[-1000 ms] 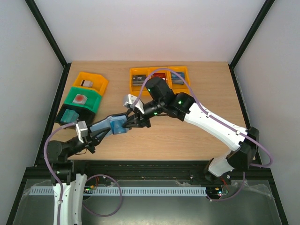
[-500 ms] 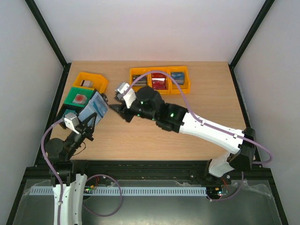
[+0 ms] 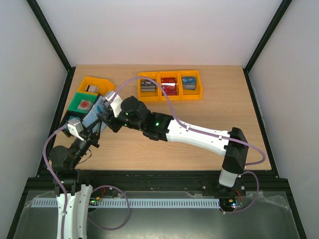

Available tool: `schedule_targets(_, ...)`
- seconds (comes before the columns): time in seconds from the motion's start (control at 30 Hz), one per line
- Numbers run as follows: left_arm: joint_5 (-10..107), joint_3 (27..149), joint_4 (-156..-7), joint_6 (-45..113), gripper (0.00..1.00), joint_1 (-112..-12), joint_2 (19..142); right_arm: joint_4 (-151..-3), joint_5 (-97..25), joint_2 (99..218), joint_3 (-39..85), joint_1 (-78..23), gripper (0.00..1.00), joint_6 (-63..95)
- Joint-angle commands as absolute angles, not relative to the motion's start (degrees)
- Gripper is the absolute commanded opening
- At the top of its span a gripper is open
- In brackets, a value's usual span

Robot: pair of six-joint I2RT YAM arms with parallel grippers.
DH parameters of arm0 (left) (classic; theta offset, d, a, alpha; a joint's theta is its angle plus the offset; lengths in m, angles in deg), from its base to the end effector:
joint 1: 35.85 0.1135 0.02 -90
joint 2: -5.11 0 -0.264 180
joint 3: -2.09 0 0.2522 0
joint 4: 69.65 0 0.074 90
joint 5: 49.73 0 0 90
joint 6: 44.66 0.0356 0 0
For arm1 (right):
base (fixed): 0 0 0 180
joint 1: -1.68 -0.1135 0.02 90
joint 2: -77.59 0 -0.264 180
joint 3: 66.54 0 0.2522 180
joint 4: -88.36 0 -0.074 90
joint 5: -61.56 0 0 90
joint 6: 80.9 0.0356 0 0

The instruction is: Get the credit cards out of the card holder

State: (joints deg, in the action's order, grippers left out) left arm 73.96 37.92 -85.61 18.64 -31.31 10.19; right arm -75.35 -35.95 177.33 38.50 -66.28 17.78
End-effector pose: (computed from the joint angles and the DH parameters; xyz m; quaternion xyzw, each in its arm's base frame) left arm 0.0753 -0.0138 0.2923 0.0638 0.6243 -0.3193 0.7101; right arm 0.1544 0.3939 0.3762 -0.4170 0.6486 0.4332 0.4667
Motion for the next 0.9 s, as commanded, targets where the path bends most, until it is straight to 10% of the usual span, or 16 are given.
schedule_targets(0.0, 75.87, 37.81, -81.57, 17.56, 0.02, -31.1, 10.39, -74.49, -32.84, 178.06, 41.59, -66.7, 0.41, 18.82)
schedule_targets(0.87, 78.7, 37.5, -79.24, 20.55, 0.02, -31.1, 9.65, -66.88, -10.12, 182.54, 46.26, -67.01, 0.11, 18.97)
